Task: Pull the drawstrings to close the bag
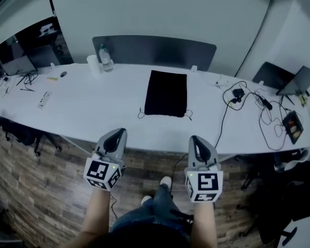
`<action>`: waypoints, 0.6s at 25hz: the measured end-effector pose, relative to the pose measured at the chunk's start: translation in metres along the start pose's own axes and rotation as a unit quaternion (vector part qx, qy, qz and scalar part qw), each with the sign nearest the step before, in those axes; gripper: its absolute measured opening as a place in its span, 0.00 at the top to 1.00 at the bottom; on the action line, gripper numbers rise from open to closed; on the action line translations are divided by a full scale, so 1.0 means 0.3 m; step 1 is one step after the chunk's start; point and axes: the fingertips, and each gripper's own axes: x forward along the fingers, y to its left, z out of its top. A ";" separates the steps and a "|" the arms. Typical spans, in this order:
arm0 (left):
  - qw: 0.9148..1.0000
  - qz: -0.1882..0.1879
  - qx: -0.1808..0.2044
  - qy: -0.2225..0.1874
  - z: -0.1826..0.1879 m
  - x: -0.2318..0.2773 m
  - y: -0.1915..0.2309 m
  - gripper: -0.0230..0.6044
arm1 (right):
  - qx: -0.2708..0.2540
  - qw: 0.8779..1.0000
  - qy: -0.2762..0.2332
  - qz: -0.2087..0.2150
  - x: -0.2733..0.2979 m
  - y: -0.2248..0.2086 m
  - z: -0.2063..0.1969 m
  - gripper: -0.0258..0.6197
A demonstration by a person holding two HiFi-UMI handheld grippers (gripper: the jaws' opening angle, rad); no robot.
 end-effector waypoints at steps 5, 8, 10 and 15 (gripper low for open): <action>1.000 0.007 0.002 0.020 -0.045 0.134 0.042 0.97 | -0.003 1.000 0.013 0.002 0.122 -0.099 -0.074 0.97; 1.000 0.005 0.005 0.029 -0.061 0.237 0.067 0.97 | 0.000 1.000 0.031 0.004 0.207 -0.165 -0.105 0.97; 0.999 0.007 0.009 0.039 -0.076 0.313 0.088 0.97 | 0.001 0.999 0.046 0.013 0.267 -0.205 -0.126 0.97; 0.998 0.013 0.013 0.066 -0.114 0.486 0.150 0.97 | -0.004 0.997 0.075 0.033 0.416 -0.301 -0.178 0.97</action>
